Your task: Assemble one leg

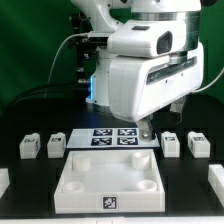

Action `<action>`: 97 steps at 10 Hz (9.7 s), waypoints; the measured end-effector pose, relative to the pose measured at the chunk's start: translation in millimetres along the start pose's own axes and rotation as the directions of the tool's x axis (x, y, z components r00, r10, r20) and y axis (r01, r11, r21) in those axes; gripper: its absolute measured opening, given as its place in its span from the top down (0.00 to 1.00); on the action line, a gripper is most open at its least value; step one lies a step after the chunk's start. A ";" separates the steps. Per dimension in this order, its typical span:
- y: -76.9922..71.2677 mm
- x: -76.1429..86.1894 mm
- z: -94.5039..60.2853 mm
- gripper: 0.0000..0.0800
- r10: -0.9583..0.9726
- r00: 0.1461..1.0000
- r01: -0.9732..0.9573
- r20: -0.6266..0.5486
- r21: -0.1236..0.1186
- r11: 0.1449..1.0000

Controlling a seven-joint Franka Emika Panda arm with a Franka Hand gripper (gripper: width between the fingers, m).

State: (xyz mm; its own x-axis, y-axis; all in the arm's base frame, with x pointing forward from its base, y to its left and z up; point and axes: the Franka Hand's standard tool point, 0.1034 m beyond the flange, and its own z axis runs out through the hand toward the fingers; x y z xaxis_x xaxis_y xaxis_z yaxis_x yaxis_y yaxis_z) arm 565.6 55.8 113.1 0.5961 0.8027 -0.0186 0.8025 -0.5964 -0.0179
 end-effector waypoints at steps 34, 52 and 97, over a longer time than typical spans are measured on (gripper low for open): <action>-46.0 -77.1 102.5 0.92 -0.588 0.806 0.590 -0.069 0.005 0.808; -59.0 -34.5 104.8 0.19 -0.576 0.811 0.580 -0.104 0.009 0.815; -201.9 -5.5 103.3 0.64 0.481 0.428 -0.823 0.765 0.110 0.557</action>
Offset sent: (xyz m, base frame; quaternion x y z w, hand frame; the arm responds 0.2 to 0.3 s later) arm -0.0727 -0.0276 -0.0001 0.0036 0.0328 -0.3218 0.9462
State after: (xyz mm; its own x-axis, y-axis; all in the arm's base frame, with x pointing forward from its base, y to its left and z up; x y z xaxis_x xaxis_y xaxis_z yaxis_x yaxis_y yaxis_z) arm 397.6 171.4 13.6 0.6221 0.0536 -0.7811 -0.0464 -0.9934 -0.1051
